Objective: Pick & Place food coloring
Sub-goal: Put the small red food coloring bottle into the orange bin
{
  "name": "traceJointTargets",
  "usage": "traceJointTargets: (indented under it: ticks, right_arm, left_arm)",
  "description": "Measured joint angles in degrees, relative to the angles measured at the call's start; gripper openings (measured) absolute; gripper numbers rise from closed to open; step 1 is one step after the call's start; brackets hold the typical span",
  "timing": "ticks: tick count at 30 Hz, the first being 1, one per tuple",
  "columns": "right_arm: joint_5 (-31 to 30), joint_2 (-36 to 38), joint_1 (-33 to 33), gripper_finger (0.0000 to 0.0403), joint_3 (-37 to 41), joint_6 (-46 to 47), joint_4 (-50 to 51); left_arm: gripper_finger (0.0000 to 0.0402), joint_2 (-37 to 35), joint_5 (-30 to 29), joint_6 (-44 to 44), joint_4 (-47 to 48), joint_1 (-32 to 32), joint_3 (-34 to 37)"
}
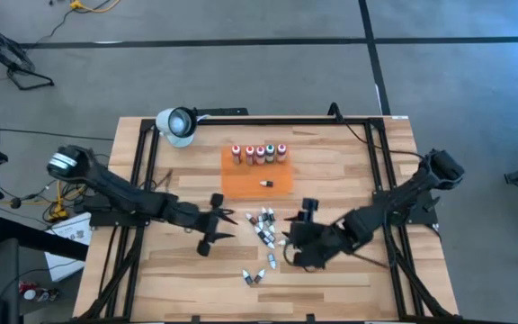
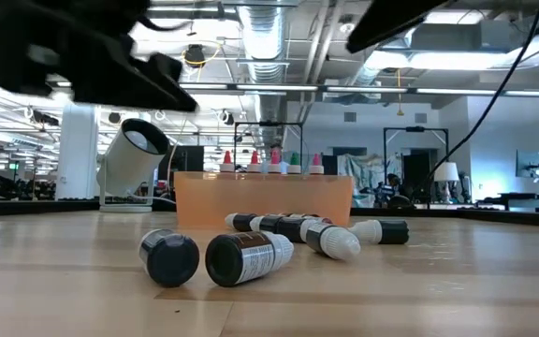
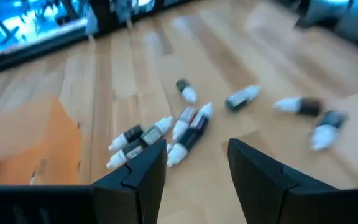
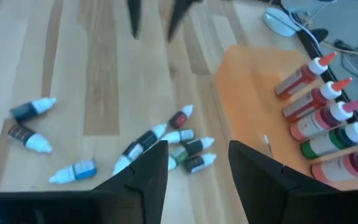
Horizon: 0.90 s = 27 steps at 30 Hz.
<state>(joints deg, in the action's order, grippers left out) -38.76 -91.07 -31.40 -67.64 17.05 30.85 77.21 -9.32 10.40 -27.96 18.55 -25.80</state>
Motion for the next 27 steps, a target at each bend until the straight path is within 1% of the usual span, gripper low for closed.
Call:
traceJointTargets:
  ticks: [5, 8, 12, 18, 27]
  right_arm:
    - [-4.87, -0.13, -4.22, 0.0153, 2.26, 3.56, 0.55]
    - [-6.51, -0.06, -5.48, 0.0148, 2.60, 5.32, 2.34]
    - [-6.64, 0.05, -5.74, 0.0141, 2.58, 5.64, 2.61]
    - [-6.62, 0.05, -5.64, 0.0132, 2.58, 5.60, 2.77]
    - [-6.58, 0.03, -5.15, 0.0133, 2.58, 5.56, 2.88]
  left_arm:
    - [0.0167, 10.19, 0.43, 1.17, 4.64, -2.48, -7.29]
    - [0.0167, 14.57, 0.43, 2.53, 10.15, -3.95, -12.18]
    - [0.0167, 19.07, 0.18, 3.52, 16.66, -6.41, -17.77]
    - [0.0167, 21.88, 1.67, 3.42, 21.33, -9.48, -21.30]
    - [0.0167, 22.27, 5.01, 2.26, 26.29, -12.57, -21.47]
